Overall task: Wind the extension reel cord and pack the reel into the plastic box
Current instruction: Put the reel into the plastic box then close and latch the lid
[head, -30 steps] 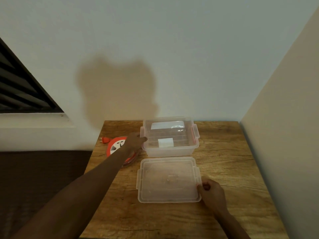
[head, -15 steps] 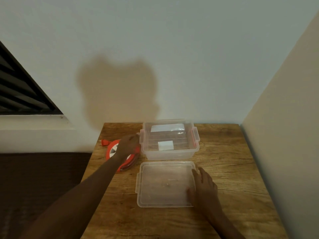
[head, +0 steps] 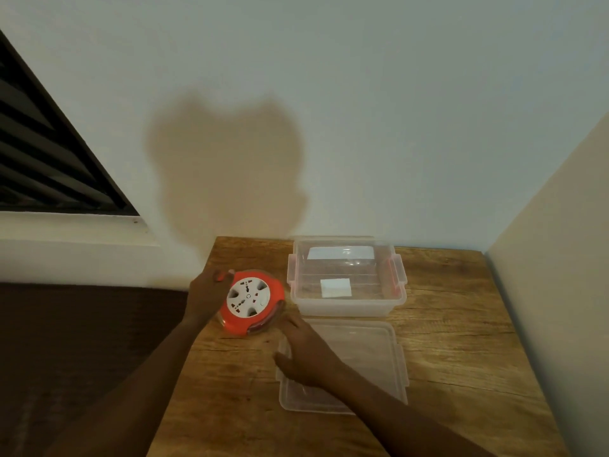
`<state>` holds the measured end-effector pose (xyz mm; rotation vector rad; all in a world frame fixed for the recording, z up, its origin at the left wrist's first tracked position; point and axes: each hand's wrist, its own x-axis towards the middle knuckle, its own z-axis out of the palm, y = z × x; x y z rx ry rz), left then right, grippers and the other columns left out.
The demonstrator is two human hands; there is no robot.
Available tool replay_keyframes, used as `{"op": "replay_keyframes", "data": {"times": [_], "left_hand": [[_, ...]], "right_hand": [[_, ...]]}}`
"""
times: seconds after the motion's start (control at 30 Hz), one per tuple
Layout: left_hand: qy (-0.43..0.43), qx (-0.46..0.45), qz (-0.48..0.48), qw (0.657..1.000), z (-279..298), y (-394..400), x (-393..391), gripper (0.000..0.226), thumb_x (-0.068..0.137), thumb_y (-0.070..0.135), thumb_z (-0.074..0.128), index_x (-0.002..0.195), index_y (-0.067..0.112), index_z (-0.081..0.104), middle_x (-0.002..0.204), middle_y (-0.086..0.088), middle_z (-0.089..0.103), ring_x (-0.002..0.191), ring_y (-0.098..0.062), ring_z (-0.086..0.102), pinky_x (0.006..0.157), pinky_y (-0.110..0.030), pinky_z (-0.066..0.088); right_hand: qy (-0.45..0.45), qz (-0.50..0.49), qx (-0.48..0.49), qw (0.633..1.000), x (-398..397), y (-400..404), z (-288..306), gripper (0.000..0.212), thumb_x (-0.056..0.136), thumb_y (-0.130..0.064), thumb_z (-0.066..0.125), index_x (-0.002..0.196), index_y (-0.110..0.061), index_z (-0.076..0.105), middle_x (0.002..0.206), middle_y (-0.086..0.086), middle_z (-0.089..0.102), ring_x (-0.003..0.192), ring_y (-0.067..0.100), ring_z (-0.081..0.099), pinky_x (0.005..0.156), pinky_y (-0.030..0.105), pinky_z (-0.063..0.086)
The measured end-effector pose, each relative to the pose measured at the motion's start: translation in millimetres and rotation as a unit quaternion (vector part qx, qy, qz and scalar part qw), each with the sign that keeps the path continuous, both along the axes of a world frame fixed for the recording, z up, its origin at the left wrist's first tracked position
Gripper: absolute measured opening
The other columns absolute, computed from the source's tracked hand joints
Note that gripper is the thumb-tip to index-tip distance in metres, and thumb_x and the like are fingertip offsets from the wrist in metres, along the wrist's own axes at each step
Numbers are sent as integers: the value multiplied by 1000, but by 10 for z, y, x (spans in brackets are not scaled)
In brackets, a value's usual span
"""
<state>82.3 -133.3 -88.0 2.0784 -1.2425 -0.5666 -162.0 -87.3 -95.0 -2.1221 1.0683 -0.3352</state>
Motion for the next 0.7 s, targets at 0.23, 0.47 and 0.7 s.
{"op": "replay_keyframes", "data": {"times": [0.23,0.47,0.7], "left_hand": [[-74,39,-156,984,100,-196,146,21,103,27,62,108,8,69,93,-9,74,85,-27,74,75,-34,58],[-220,132,-203,945,-166,-259,261,50,101,48,57,142,19,55,132,-5,70,117,-25,69,96,-35,55],[-236,212,-177,932,-374,-251,454,62,93,72,53,127,21,65,132,-7,65,128,-30,54,107,-42,46]], "right_hand": [[-186,-132,187,955,631,-152,33,68,84,-22,75,144,-24,43,140,-1,54,129,14,50,106,38,46],[-233,-309,363,847,847,-267,-68,70,80,-11,78,141,-20,44,132,4,59,119,20,57,97,41,53],[-238,-330,524,748,840,-385,76,44,85,-15,76,125,-10,58,110,12,72,83,21,71,59,28,57]]}}
